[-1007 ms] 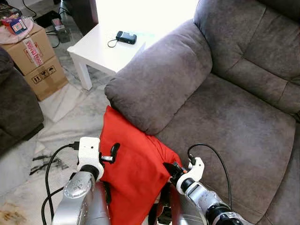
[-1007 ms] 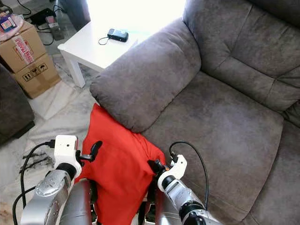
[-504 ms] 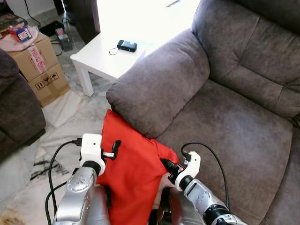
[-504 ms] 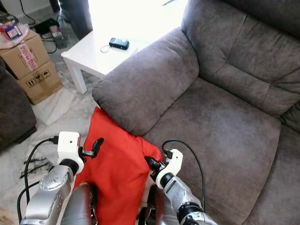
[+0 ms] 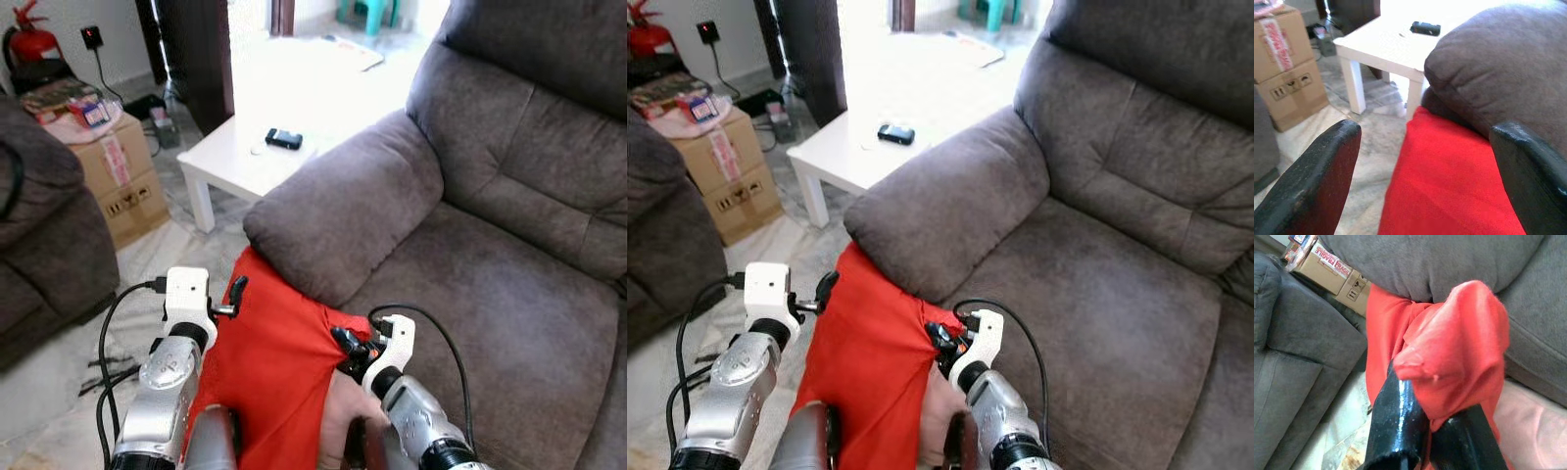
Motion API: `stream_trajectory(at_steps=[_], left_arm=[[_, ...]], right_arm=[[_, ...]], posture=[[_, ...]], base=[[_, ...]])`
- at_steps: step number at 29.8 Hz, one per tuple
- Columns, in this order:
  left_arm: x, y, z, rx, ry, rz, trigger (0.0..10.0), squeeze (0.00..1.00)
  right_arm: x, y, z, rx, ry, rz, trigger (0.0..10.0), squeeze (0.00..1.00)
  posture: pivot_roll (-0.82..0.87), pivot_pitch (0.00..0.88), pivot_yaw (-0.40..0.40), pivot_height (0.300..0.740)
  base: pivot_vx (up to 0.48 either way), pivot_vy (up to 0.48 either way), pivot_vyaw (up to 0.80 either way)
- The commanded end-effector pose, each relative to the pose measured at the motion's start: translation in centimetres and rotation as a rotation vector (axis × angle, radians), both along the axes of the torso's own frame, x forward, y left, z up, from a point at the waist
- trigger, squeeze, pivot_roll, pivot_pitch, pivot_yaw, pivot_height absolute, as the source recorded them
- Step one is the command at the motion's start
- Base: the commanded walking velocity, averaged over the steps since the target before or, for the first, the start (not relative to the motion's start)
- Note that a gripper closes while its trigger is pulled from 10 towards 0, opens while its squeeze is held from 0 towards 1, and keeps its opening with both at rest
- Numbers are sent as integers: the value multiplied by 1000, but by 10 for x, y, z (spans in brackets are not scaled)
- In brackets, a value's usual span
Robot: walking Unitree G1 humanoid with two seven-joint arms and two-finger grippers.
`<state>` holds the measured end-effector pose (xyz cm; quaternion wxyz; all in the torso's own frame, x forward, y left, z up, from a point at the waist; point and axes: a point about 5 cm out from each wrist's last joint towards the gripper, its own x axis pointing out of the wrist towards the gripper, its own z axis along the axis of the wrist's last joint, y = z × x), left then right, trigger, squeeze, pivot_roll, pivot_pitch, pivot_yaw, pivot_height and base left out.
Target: Move the pillow to the sofa from floor
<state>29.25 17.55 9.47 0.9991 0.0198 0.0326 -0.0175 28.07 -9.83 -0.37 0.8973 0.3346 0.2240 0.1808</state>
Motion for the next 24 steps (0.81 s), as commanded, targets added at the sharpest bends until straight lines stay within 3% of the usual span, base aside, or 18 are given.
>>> stream_trajectory(at_steps=[1,10,14,16,18,24], left_arm=[[2,4,0,20,-7,25,10000,0],[12,2,4,26,-43,28,10000,0],[21,-1,13,36,-102,19,10000,0],[21,-1,17,57,-126,9,10000,0],[20,2,18,64,-146,18,10000,0],[13,9,11,70,-139,41,10000,0]], right_arm=[[24,-22,29,-31,-179,-100,10000,0],[31,-41,43,-56,-253,-187,10000,0],[31,-45,49,-152,-319,-206,10000,0],[31,-46,51,-165,-338,-230,10000,0],[29,-46,54,-255,-380,-231,10000,0],[23,-49,54,-286,-396,-275,10000,0]], posture=[[150,0,-121,626],[127,0,-101,626],[117,0,-78,626],[117,0,-75,626],[114,0,-63,626],[99,0,-50,626]], base=[[0,0,0],[0,0,0],[0,0,0],[0,0,0],[0,0,0],[0,0,0]])
